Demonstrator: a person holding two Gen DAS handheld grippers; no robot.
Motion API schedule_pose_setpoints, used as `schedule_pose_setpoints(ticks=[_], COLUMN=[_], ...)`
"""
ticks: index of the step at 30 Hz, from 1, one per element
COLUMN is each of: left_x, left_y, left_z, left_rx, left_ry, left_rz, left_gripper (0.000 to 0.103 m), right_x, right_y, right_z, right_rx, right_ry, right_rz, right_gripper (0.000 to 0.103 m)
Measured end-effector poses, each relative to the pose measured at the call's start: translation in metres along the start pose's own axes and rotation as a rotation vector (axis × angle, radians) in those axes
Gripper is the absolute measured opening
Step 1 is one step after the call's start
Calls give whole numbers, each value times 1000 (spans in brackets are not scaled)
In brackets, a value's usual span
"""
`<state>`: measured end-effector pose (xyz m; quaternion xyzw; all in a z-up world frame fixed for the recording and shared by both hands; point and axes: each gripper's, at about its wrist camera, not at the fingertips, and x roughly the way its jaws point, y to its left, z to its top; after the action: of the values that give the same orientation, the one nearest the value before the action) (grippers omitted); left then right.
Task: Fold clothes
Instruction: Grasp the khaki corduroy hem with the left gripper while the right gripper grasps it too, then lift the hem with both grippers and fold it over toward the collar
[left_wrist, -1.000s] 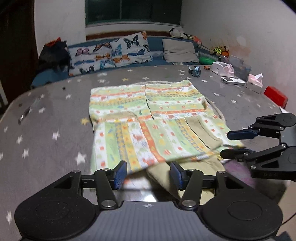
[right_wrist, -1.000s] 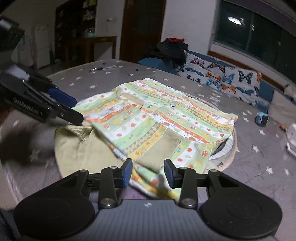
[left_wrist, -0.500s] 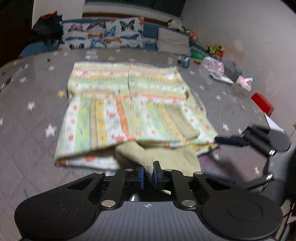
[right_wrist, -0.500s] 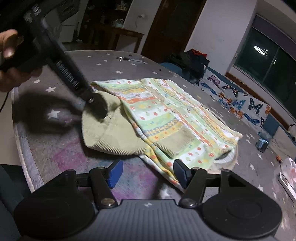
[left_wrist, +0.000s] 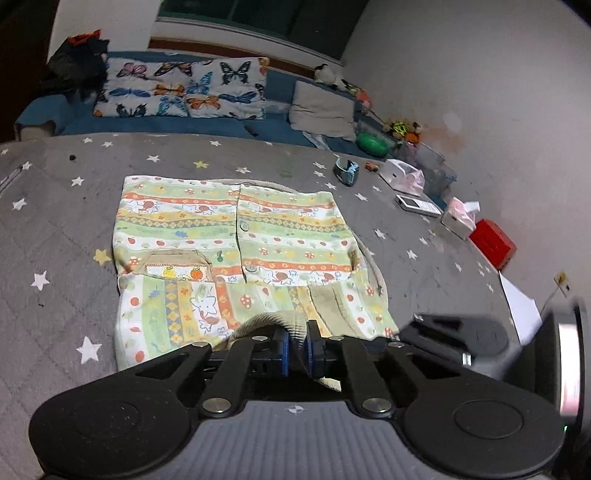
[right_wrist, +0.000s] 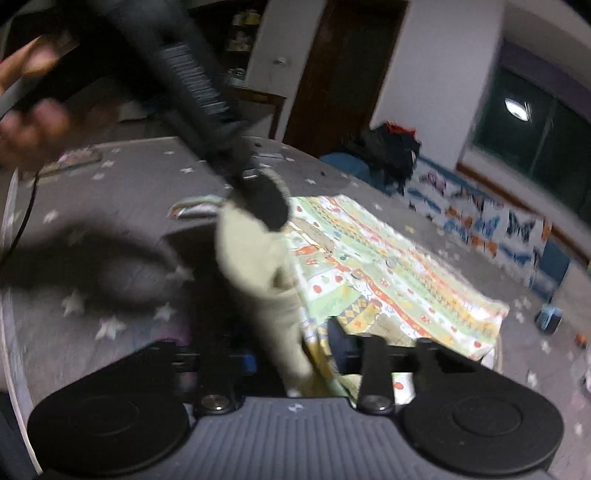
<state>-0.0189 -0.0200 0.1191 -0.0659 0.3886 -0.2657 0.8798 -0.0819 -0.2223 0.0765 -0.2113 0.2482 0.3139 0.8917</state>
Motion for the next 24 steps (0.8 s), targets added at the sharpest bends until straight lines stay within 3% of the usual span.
schedule_pose_setpoints(ticks=[1,2,3,5,12,16,17,21,24], left_x=[-5,-10,-16,-27,-27,4,11,25,12], left_y=[0,1,1,0,-15,-23,-23,-20,-18], left_z=[-5,-10,-16,-28,-64,-77,-79,-80,-78], left_rx=[22,43,65,113,394,564,593,644,608], left_ry=[-9,-22,-40,-82,-159,-134,-128,-107,-112], left_rz=[2,7,24,89,308,422,447,490,463], left_gripper=[17,26,42,59,69,69,65,15,6], right_x=[0,0,1,0,1,2,0,-4,-11], right_y=[-6,-13,-19,-32,-56,-57,-56,-46,-40], right_z=[2,5,7,12,20,19,19,17,16], right_rx=[34,74,118,195,292,324,325,285,266], right_ry=[2,0,1,3,6,3,2,-16,-29], right_rz=[11,21,35,59,86,83,81,55,49], right_gripper=[21,18,17,15,15,13,12,9,7])
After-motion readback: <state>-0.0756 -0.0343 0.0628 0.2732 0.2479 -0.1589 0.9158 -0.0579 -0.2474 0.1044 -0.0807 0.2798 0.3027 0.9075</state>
